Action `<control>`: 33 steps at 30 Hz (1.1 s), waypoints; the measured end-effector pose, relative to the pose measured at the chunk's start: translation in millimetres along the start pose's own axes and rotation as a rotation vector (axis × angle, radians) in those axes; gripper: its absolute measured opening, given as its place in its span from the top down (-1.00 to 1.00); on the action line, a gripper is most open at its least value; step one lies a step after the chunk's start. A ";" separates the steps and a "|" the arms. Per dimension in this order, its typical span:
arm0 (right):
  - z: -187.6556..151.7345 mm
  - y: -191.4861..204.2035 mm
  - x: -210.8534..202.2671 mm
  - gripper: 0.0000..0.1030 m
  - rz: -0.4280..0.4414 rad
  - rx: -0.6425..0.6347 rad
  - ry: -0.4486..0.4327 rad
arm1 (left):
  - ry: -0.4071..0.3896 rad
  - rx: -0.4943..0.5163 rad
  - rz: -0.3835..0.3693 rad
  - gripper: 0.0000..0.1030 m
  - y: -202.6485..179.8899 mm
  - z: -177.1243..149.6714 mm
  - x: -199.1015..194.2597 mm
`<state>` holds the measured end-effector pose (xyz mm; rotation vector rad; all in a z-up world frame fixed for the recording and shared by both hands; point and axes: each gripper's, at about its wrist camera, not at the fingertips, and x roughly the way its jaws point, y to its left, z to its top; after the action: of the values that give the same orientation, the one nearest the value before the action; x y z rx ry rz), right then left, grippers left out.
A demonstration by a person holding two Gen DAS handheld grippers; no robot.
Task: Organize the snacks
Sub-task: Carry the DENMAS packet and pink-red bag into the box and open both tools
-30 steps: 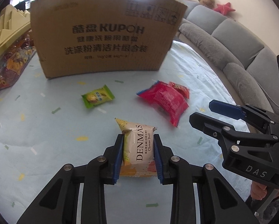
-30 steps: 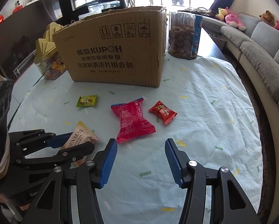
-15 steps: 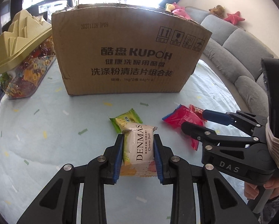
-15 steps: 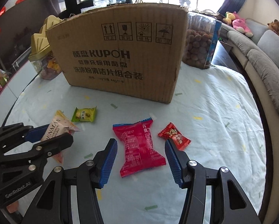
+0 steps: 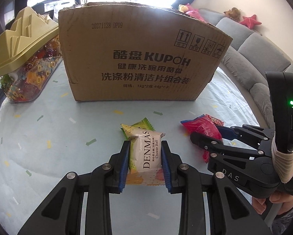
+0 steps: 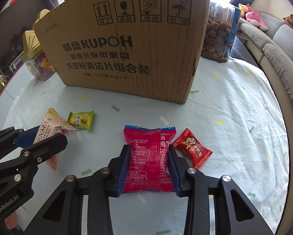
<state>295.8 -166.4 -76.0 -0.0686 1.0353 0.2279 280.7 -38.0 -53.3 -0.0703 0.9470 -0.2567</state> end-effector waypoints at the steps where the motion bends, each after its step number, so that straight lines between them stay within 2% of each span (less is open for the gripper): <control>1: -0.9 0.0 -1.3 0.28 -0.002 0.000 -0.005 | -0.001 -0.001 0.001 0.41 -0.1 0.1 -1.0; 8: -4.2 6.2 -22.0 0.30 -0.018 -0.006 -0.058 | -0.036 0.001 -0.001 0.41 -1.8 -0.9 -19.1; 16: -4.3 10.5 -60.3 0.30 0.003 -0.006 -0.134 | -0.108 0.021 -0.014 0.41 -8.4 1.9 -50.6; 33: 17.4 28.5 -130.7 0.30 0.018 0.008 -0.339 | -0.269 0.026 -0.001 0.41 0.9 37.9 -111.6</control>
<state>240.3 -156.1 46.5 -0.0126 0.6994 0.2426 249.5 -11.4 57.2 -0.0796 0.6761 -0.2537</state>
